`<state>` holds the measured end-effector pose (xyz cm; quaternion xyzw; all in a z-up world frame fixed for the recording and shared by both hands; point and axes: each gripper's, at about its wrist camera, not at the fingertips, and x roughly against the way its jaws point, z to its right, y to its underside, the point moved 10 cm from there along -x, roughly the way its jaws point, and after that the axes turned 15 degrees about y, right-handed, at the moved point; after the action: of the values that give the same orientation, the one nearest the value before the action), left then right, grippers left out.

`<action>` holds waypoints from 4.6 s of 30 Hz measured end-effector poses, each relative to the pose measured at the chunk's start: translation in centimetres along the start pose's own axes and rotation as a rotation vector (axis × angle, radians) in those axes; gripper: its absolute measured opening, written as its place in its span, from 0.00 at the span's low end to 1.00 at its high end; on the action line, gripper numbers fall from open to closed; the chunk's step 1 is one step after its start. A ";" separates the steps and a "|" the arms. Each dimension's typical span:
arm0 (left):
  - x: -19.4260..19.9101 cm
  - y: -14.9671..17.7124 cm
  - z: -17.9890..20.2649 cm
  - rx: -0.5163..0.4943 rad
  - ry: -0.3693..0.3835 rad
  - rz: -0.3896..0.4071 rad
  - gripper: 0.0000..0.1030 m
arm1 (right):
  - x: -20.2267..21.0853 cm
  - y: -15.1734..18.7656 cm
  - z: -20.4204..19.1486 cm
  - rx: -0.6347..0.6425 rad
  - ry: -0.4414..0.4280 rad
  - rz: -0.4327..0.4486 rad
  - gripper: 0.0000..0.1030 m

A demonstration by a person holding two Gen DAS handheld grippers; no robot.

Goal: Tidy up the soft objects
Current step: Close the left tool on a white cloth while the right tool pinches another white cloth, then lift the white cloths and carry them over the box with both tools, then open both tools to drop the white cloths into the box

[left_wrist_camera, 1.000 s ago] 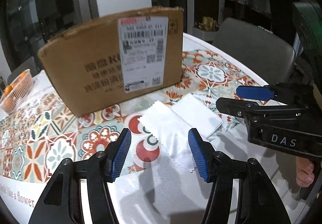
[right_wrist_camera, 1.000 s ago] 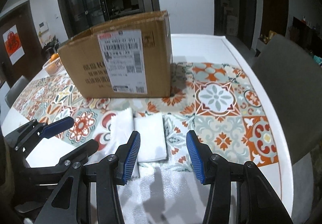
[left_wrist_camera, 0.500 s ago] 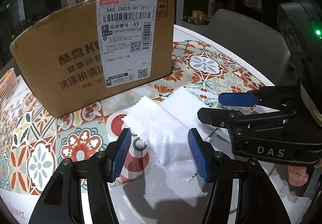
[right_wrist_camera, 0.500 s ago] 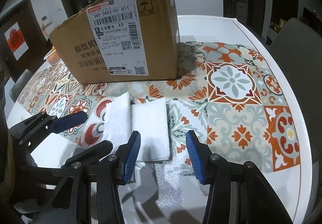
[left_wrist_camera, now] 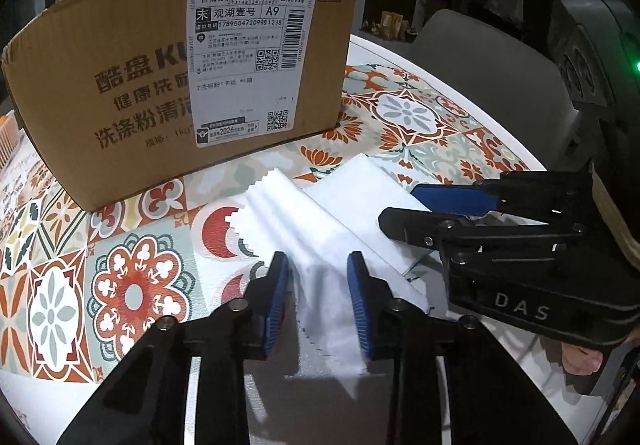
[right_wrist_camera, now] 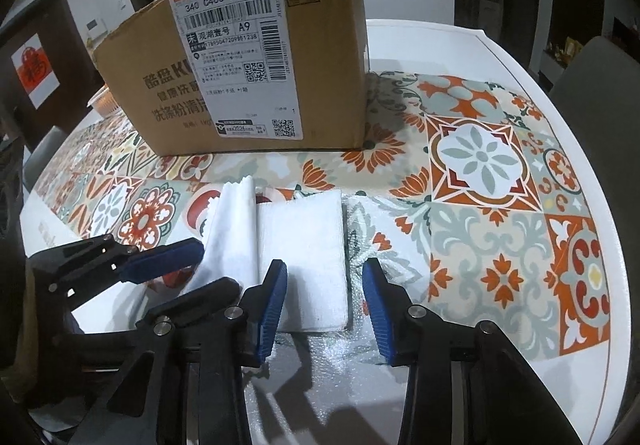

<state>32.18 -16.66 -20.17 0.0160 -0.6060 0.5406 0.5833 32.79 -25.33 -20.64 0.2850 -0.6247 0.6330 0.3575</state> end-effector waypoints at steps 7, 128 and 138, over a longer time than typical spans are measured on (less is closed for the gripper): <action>0.1 0.0 0.1 0.031 0.002 0.018 0.05 | 0.1 0.1 -0.2 0.018 0.003 0.006 0.10; 11.4 -18.6 -7.3 -0.017 -0.224 0.375 0.33 | 10.6 -19.8 -1.6 -0.154 -0.030 0.392 0.03; 13.3 -16.9 -7.1 -0.002 -0.303 0.396 0.58 | 10.0 -18.9 -1.0 -0.170 -0.023 0.368 0.03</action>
<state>43.86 -10.75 -1.65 -0.0227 -0.6783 0.6352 0.3687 42.33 -24.04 -1.49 0.1420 -0.7215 0.6294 0.2513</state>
